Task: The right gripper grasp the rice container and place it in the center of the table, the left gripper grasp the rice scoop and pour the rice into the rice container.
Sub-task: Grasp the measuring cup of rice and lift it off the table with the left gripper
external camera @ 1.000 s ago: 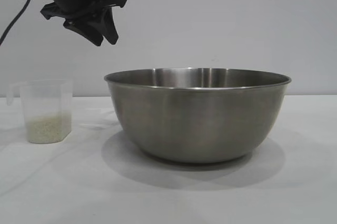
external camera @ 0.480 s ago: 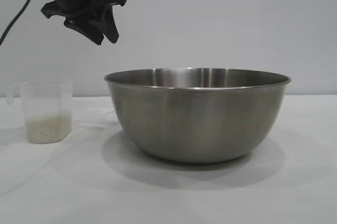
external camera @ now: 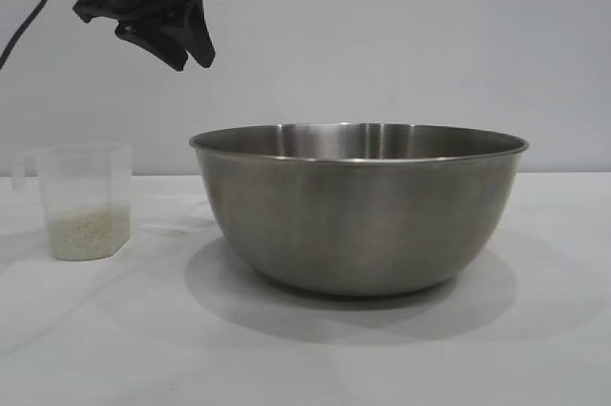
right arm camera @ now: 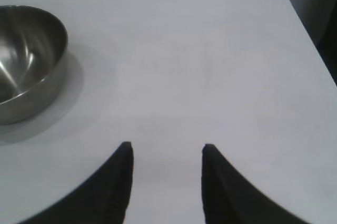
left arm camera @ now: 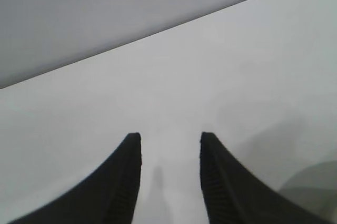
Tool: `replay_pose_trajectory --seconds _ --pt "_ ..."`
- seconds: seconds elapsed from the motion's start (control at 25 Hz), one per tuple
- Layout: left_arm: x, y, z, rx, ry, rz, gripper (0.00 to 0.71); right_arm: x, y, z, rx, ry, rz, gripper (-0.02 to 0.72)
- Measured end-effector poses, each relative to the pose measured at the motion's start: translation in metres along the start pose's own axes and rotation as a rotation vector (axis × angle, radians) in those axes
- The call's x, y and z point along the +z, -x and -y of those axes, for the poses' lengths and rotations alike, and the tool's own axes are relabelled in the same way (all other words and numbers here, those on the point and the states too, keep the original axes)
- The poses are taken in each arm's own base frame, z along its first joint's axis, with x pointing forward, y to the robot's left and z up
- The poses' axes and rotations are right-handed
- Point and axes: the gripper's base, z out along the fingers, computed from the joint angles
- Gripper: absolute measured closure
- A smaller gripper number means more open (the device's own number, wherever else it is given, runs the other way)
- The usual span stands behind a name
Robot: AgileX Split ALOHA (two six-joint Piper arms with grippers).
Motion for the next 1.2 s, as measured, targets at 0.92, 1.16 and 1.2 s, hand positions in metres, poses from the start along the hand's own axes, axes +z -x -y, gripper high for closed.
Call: replay_pose_trajectory --seconds 0.92,1.16,1.2 --pt "-0.077 -0.047 0.01 0.148 0.249 0.188 0.485 0.0 0.0 0.0 -0.002 0.0 0.002 0.441" --pt "-0.094 -0.08 0.028 0.092 0.197 0.313 0.485 0.0 0.0 0.0 -0.003 0.0 0.002 0.441" --pt "-0.1 -0.085 0.029 0.051 0.181 0.343 0.485 0.0 0.0 0.0 -0.003 0.0 0.002 0.441"
